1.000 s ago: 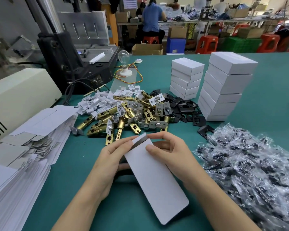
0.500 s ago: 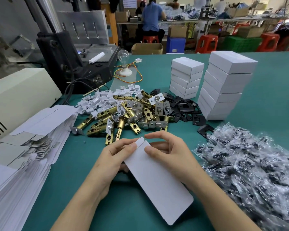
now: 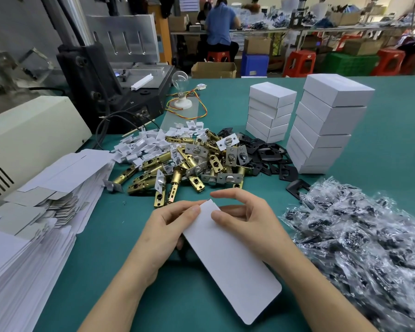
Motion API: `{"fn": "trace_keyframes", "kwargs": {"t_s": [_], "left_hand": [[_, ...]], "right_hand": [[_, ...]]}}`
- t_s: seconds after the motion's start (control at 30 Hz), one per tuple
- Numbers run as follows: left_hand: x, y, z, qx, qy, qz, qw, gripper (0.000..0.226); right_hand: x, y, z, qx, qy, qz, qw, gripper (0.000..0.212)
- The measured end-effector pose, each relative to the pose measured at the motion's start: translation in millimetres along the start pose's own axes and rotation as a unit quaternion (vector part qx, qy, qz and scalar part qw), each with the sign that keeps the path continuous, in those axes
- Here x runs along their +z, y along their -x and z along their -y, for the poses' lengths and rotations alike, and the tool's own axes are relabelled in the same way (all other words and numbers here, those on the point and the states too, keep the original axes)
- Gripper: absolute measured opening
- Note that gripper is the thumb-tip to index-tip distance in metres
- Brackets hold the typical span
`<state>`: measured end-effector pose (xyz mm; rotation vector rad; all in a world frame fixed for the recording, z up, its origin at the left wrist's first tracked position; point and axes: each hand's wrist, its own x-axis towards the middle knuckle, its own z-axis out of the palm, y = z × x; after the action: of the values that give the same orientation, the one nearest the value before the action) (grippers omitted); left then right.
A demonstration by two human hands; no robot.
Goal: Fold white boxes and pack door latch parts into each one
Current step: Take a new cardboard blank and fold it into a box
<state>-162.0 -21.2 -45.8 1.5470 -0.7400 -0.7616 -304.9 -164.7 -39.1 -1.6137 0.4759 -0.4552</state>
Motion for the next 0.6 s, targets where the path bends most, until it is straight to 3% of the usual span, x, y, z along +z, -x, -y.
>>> {"fn": "trace_keyframes", "kwargs": {"t_s": [0.37,0.6], "left_hand": [[4.8,2.5,3.5,0.038,-0.039,0.019,0.998,0.033],[8.9,1.6,-2.6,-0.013,0.073,0.024,0.997,0.031]], "right_hand": [[-3.3,1.7,3.9,-0.009,0.048,-0.003,0.999,0.025],[-11.4,0.8,7.0,0.004,0.033,-0.001,0.999,0.024]]}}
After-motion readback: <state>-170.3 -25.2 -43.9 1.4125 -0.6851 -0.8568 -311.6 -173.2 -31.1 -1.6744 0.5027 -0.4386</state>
